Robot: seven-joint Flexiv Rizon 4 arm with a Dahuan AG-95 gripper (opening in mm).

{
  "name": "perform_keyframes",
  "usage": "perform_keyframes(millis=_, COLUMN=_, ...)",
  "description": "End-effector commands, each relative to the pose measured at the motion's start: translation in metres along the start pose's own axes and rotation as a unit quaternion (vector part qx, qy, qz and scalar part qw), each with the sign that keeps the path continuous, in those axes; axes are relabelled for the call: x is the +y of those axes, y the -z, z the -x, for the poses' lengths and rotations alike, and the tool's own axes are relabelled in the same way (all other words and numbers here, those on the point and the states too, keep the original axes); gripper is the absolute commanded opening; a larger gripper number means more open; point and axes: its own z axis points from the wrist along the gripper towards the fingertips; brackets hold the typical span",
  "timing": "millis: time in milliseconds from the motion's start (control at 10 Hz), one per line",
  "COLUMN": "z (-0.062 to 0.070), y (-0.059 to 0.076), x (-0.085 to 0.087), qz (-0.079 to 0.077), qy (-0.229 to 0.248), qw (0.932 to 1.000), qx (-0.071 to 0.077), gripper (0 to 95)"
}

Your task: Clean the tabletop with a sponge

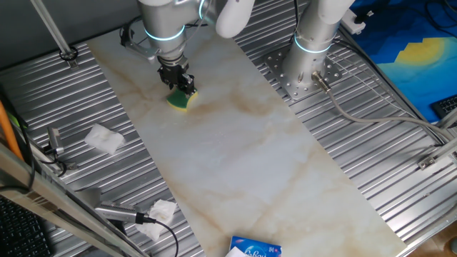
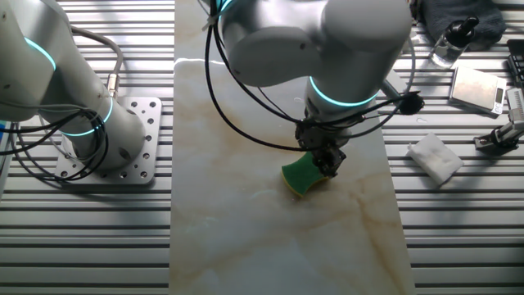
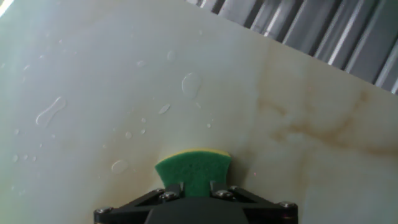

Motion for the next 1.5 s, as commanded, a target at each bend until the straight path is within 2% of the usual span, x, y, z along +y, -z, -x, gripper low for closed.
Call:
perform_keyframes(millis=100, z=0.0002, y=0.0, x=-0.0001, qz=-0.001, qy=-0.012, qw=0.9999, qx=0.007, gripper=57.0)
perform_keyframes(millis=400, z=-0.0008, y=0.0008, x=-0.0009, qz=0.002, qy=-0.015, qw=0.9999, qx=0.004, gripper=57.0)
perform_keyframes(millis=500, z=-0.0008, y=0.0008, x=-0.0009, qz=0.001, qy=-0.003, qw=1.0, qx=0.004, gripper=57.0)
perform_keyframes(millis=800, z=-0.0008, y=0.0008, x=-0.0009, qz=0.005, qy=0.016, qw=0.9998, qx=0.014, gripper=57.0)
perform_keyframes(millis=1500, z=-0.0008, y=0.0008, x=-0.0009, qz=0.014, qy=0.007, qw=0.9996, qx=0.024, gripper=57.0)
